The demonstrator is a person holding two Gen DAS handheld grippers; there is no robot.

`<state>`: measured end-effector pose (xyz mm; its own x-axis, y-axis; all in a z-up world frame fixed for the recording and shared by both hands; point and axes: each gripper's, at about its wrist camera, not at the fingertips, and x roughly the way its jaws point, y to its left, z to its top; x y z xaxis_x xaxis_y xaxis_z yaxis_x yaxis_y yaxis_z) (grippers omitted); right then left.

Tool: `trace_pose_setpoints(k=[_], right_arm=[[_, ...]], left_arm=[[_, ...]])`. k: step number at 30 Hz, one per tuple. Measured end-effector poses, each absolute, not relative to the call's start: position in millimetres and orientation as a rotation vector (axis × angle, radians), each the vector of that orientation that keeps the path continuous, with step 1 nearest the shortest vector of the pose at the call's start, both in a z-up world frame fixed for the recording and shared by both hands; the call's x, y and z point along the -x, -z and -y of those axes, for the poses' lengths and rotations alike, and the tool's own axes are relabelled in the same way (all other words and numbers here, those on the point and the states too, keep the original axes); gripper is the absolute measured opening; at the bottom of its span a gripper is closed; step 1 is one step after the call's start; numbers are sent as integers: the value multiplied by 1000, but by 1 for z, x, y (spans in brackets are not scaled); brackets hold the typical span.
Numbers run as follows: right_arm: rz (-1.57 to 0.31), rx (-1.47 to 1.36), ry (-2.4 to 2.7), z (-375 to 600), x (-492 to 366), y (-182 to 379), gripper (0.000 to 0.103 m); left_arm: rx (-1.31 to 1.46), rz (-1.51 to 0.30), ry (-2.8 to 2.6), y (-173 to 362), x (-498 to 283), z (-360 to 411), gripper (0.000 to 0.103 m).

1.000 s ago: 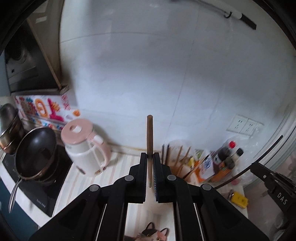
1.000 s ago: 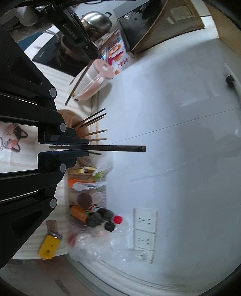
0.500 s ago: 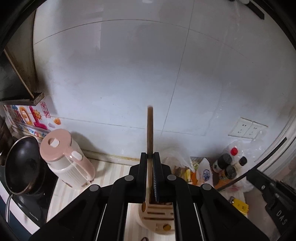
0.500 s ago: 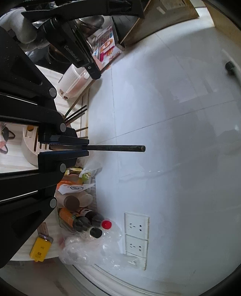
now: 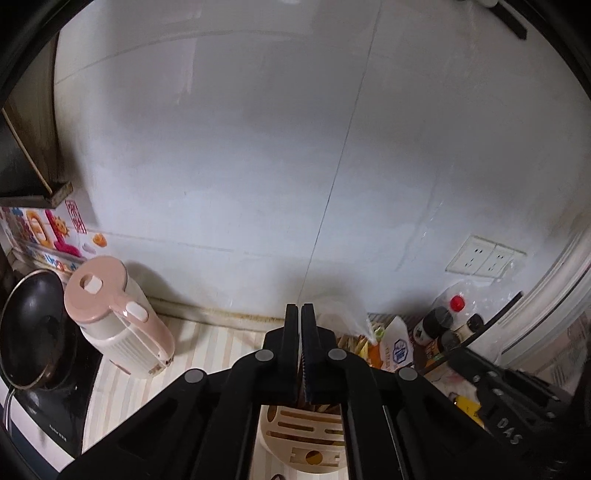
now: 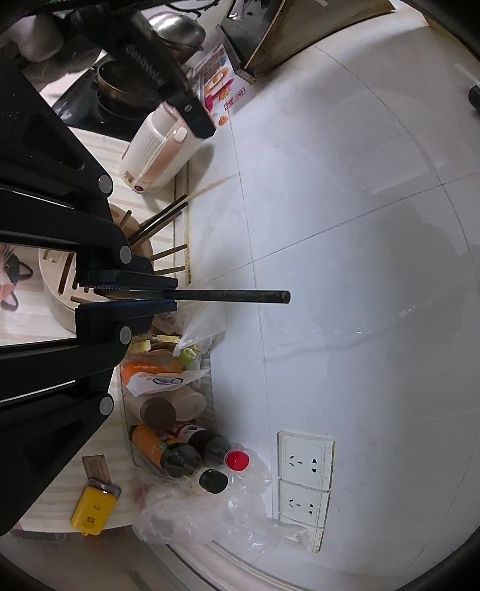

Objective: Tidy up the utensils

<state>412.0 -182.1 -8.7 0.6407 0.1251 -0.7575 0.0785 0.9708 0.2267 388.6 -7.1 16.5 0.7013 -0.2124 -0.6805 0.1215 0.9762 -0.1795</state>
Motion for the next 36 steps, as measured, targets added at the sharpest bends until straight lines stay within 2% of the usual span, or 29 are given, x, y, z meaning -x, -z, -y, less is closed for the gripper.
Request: trace_pose_setpoints(k=[4,7,8,9,11,17,21,26,27,28,30,36], right_arm=[[-867,-270,-41,184,-409,4,5],[-847,-284,-58,188,-398,-5,5],[-840,-286,-65,190,-394,-8,5],[-831,-287,-72,191,-388,-13,5],[-809,-283,-84,196,-373,-23,5],[-798,-317,-128,224,-325,-47,5],[-890,-375,-167,245,-301,-30,5],[-1182,-511,-235,262,-300,64,5],[-1240,-535,-245,264,-302,84,5],[-1318,-572,-250,267,-305,114,5],[-1446,-621,-254,270,-311,167,5],[-1648,-659,-173,277,-334,280,6]], left_arm=[[144,-768,174,-26,-381,-5,3],[129,-784,93,-19,-370,-23,16],[121,-797,59,-13,-366,-31,32],[119,-801,39,-9,-363,-36,55],[119,-805,-22,5,-351,-52,70],[108,-892,-124,55,-328,-77,71],[105,-929,-161,88,-313,-78,71],[63,-991,-205,134,-298,-71,72],[43,-1000,-213,142,-296,-68,81],[32,-1005,-220,149,-294,-68,95],[15,-1017,-230,160,-293,-66,103],[-47,-1086,-289,194,-294,-68,103]])
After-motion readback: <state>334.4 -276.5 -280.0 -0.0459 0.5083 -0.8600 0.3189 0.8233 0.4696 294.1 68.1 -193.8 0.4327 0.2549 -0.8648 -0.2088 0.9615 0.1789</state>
